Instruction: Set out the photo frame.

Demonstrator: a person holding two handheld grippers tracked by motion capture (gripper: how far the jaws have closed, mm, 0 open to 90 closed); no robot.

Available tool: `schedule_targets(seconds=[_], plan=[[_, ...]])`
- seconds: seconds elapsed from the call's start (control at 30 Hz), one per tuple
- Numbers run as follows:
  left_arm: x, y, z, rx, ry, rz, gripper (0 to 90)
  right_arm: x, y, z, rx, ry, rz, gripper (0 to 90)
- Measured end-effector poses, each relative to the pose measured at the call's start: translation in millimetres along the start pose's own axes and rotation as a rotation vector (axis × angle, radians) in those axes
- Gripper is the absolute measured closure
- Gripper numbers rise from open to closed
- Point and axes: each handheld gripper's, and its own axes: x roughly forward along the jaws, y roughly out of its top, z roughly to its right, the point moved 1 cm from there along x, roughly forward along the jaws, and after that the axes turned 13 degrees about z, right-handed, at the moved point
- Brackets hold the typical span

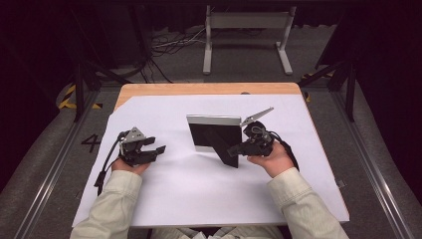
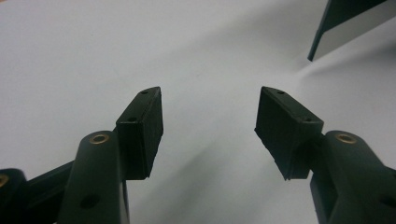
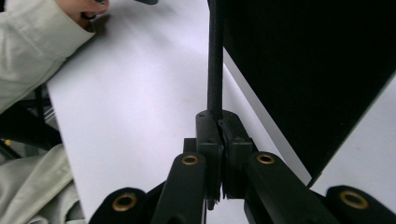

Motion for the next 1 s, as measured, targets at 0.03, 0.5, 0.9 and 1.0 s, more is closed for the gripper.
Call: schedule_targets(seconds=[0.03,0.5,0.9,1.0], plan=[[0.0,0.0,0.0,0.0,0.0,0.0,41.8,-0.5,-0.7,1.7,-0.003,-0.011,0.002,87.6],[0.6,-0.3,0.3,-0.003,0.0,0.0,41.5,0.4,-12.7,11.0,-0.05,-0.051,-0.011,87.4],[0.8,-0.5,0.2,-0.005,-0.001,-0.001,41.4,2.4,-24.3,11.0,-0.142,-0.053,-0.05,87.1],[0.9,-0.6,0.4,-0.006,-0.002,-0.002,41.4,3.0,-26.7,10.5,-0.151,-0.057,-0.054,87.1]])
